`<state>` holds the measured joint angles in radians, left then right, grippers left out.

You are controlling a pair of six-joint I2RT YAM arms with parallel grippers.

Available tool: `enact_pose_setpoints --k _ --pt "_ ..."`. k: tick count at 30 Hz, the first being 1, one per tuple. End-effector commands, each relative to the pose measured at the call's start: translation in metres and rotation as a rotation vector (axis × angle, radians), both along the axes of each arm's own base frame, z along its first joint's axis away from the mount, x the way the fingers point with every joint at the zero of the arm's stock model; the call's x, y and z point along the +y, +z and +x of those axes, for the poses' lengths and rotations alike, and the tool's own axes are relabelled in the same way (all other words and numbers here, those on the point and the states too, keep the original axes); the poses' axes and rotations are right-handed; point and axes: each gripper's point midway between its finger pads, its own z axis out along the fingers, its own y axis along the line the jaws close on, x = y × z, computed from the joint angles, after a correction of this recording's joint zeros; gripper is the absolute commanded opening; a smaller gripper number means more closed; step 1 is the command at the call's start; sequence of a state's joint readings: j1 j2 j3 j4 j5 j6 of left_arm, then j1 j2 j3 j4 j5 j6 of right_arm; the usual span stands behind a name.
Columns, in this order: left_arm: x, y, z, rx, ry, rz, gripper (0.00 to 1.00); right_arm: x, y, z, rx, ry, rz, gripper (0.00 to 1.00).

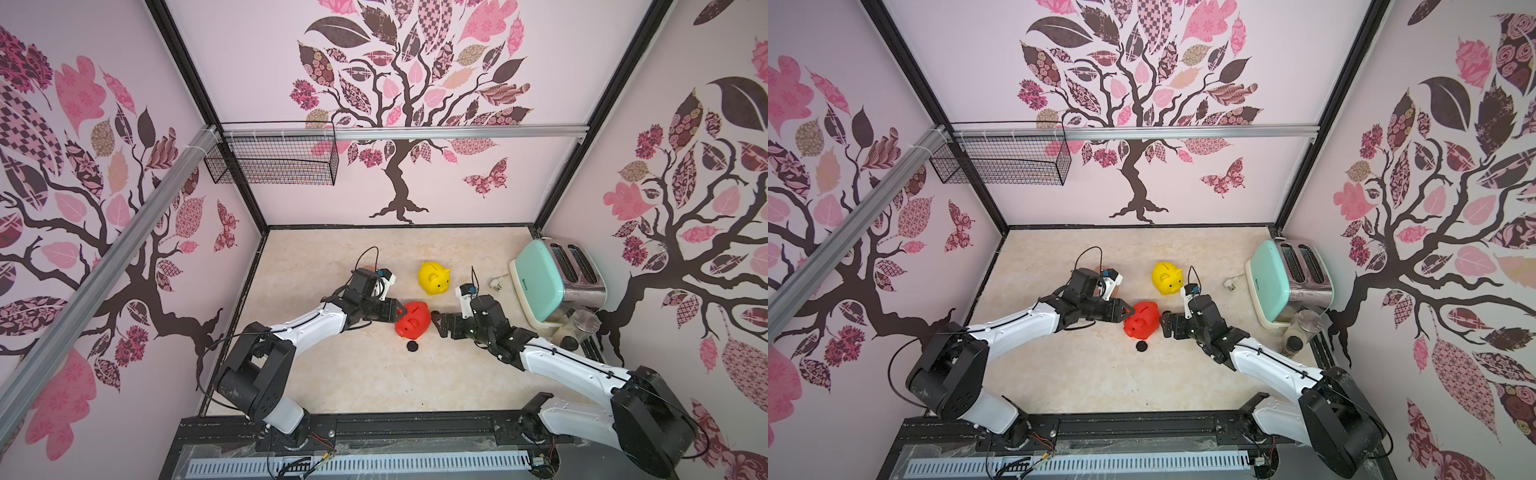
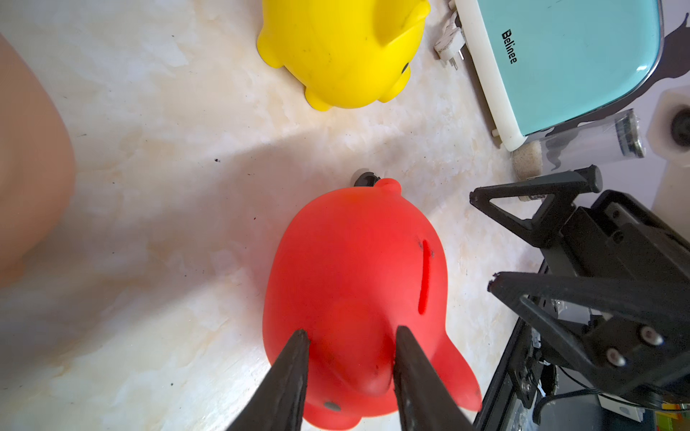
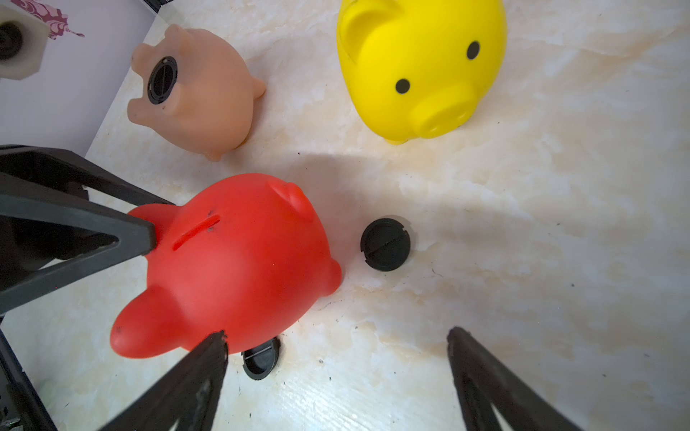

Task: Close piggy banks
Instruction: Turn over the piggy bank at the center of the board.

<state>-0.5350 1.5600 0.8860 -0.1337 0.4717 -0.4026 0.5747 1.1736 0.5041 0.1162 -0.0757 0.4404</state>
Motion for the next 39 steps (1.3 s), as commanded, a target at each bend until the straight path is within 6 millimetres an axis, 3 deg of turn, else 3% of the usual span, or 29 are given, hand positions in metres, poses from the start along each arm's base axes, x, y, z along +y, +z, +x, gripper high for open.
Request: enact_pose_setpoints --k 1,39 --pt "0.027 -0.037 -0.007 0.105 0.07 0.09 0.39 0.006 0.015 0.007 -0.026 0.011 0.008 0.95" --pt "0.046 -0.06 0.001 0.201 0.163 0.098 0.34 0.008 0.012 0.007 -0.011 0.02 0.006 0.95"
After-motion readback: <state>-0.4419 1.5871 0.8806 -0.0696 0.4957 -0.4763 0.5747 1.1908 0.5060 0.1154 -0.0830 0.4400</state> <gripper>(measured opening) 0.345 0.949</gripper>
